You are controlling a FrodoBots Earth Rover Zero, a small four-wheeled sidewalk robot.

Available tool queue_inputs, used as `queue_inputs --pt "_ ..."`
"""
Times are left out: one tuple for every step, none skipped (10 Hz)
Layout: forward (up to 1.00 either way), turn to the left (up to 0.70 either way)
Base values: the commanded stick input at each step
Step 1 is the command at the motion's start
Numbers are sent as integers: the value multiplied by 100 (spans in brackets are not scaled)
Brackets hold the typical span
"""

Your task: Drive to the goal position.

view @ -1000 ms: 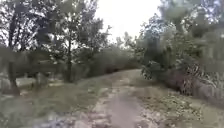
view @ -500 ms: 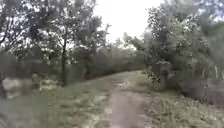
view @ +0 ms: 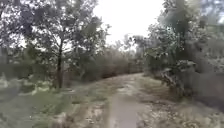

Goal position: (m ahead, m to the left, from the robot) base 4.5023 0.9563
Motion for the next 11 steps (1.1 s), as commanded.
queue_inputs --pt "100 0" --pt "100 0" --pt "100 -18" --pt "100 -27" --pt "100 -27" --pt "100 -27" --pt "100 -20" --pt "100 -2" --pt "100 0" --pt "100 0" --pt "100 0"
